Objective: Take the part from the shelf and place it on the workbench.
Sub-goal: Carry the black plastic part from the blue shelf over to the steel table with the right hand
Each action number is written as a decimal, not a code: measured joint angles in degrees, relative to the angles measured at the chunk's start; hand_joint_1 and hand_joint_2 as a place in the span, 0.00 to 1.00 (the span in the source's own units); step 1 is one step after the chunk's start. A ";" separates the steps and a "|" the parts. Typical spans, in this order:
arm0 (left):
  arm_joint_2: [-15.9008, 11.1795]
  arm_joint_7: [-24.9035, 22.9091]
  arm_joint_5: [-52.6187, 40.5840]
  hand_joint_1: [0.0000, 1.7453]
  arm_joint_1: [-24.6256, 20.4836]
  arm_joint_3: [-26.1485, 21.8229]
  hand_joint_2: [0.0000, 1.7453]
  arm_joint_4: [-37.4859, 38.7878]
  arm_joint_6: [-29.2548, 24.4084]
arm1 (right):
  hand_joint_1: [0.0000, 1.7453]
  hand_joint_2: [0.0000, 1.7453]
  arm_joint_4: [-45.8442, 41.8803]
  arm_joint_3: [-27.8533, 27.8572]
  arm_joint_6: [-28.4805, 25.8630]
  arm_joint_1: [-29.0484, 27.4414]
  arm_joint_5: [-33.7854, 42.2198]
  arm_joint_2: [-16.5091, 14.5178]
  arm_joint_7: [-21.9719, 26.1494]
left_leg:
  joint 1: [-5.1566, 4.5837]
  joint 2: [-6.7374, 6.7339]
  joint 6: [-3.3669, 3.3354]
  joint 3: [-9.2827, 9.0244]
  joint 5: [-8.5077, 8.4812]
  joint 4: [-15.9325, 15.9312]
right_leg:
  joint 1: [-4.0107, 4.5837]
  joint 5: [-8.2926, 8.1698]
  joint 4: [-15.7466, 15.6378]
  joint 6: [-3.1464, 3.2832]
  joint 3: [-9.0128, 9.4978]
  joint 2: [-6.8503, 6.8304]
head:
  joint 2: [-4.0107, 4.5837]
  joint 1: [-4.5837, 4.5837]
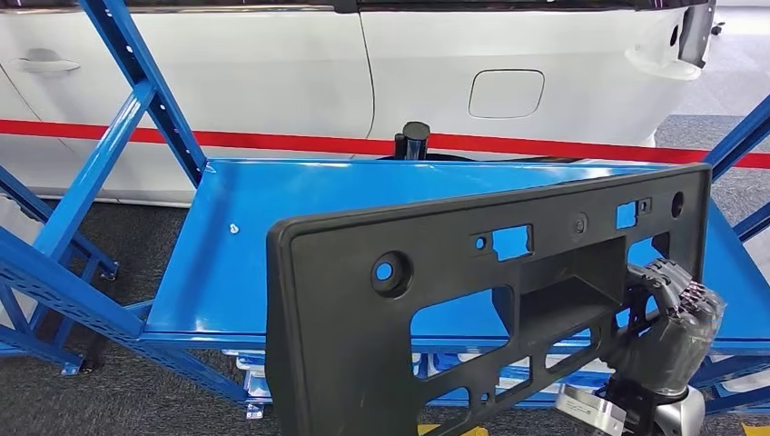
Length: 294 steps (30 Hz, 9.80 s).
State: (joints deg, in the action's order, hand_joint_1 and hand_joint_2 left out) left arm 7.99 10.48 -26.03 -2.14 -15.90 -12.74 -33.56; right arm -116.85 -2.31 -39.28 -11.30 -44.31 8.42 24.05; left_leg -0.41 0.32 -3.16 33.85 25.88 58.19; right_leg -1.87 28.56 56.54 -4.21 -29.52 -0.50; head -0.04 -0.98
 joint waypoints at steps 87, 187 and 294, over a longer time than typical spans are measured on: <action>-0.72 0.88 2.89 0.00 0.36 -4.34 1.00 1.42 0.70 | 0.95 1.00 3.06 2.51 0.00 -4.00 9.68 -3.37 1.17 | 0.82 -0.18 3.17 6.31 6.35 15.69 | 1.11 -1.08 -1.59 4.09 0.80 -0.30 | 0.00 -0.14; -1.14 5.70 4.42 0.00 0.32 -5.77 1.00 2.40 -1.12 | 0.95 1.00 1.10 8.55 0.00 -9.16 13.46 -4.71 3.78 | 1.08 -0.19 1.77 -7.24 6.10 -1.44 | 0.17 -4.37 1.77 -0.13 -5.38 -0.42 | -0.01 0.60; 0.14 6.76 4.06 0.00 0.20 -5.74 1.00 2.45 -2.75 | 0.95 1.00 3.95 8.86 0.00 -7.20 7.15 -4.82 1.77 | -0.12 6.08 1.90 0.99 0.17 0.85 | 0.59 0.35 0.86 2.46 -0.01 2.41 | 0.00 0.37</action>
State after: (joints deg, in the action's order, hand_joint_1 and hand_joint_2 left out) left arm 8.13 17.25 -21.97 -1.95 -21.64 -10.29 -36.31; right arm -112.90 6.56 -39.28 -18.51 -37.16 3.60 25.82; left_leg -0.52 6.39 -1.26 34.84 26.05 59.04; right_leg -1.28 28.91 57.41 -1.75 -29.53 1.90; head -0.04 -0.61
